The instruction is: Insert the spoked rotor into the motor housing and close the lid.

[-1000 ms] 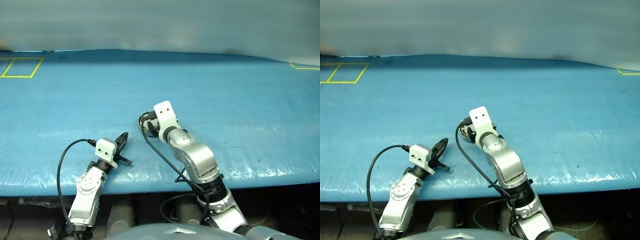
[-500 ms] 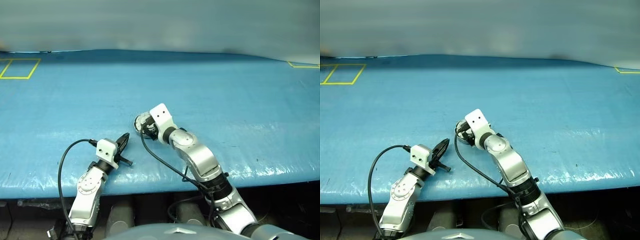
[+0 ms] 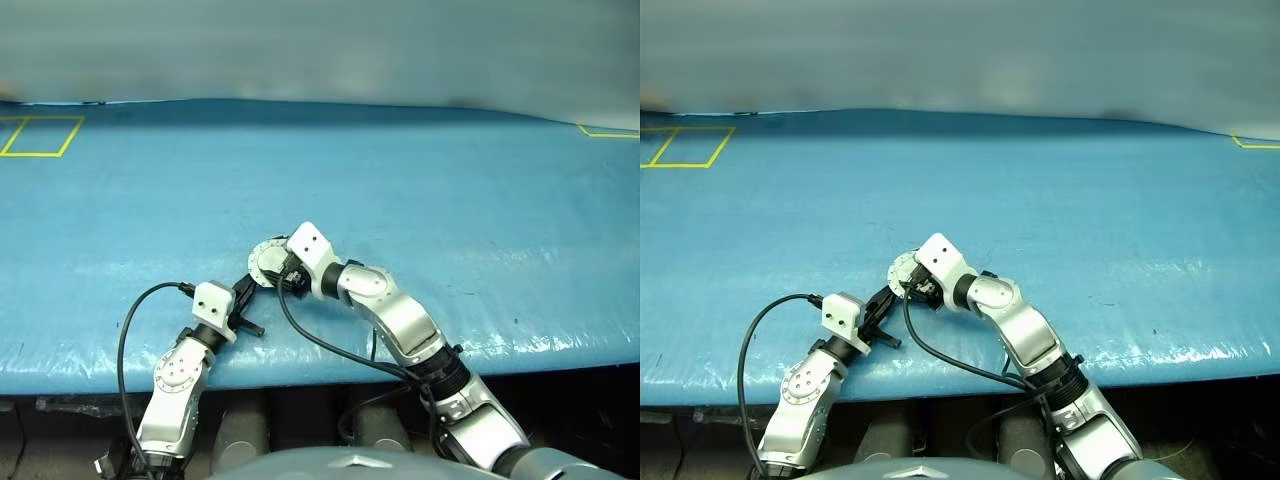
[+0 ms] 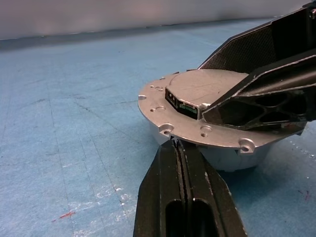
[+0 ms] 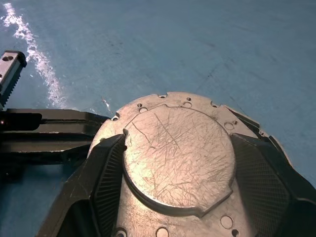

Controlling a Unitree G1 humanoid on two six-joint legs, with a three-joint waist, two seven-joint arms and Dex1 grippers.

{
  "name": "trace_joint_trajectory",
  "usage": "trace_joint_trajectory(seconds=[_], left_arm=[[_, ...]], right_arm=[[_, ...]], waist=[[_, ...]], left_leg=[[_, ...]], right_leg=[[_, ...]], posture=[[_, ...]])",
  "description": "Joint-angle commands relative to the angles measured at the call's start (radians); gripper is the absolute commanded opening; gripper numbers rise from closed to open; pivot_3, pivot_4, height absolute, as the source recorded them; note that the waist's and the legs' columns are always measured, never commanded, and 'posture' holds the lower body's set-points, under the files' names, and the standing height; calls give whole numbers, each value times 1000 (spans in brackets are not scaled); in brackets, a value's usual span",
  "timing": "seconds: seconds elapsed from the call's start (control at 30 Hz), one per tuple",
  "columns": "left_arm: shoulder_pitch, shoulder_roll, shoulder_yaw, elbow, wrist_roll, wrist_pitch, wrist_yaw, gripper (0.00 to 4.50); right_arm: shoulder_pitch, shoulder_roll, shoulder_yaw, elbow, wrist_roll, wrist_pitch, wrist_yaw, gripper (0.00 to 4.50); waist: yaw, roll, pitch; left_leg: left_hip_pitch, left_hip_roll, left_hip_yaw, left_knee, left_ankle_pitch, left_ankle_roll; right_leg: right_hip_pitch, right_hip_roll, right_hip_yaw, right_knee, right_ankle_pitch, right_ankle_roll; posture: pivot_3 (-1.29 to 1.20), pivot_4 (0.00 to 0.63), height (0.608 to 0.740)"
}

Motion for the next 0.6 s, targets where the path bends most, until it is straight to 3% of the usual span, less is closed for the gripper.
trace_joint_trajectory(seconds=[0.03,0.6], left_arm=[[-10,-4,-10,-17,-7,-11,-9,0],[-9,-4,-6,-17,-8,-22,-18,0]], right_arm=[[-33,-4,6,-23,-19,-10,18,3013],[-121,-19,-54,67,35,83,134,3013]], waist=[[1,0,0],[3,0,0]], left_leg=[[0,0,0,0,0,0],[1,0,1,1,1,-1]], right_leg=[[0,0,0,0,0,0],[1,0,-1,1,1,-1]], posture=[[0,150,740],[0,150,740]])
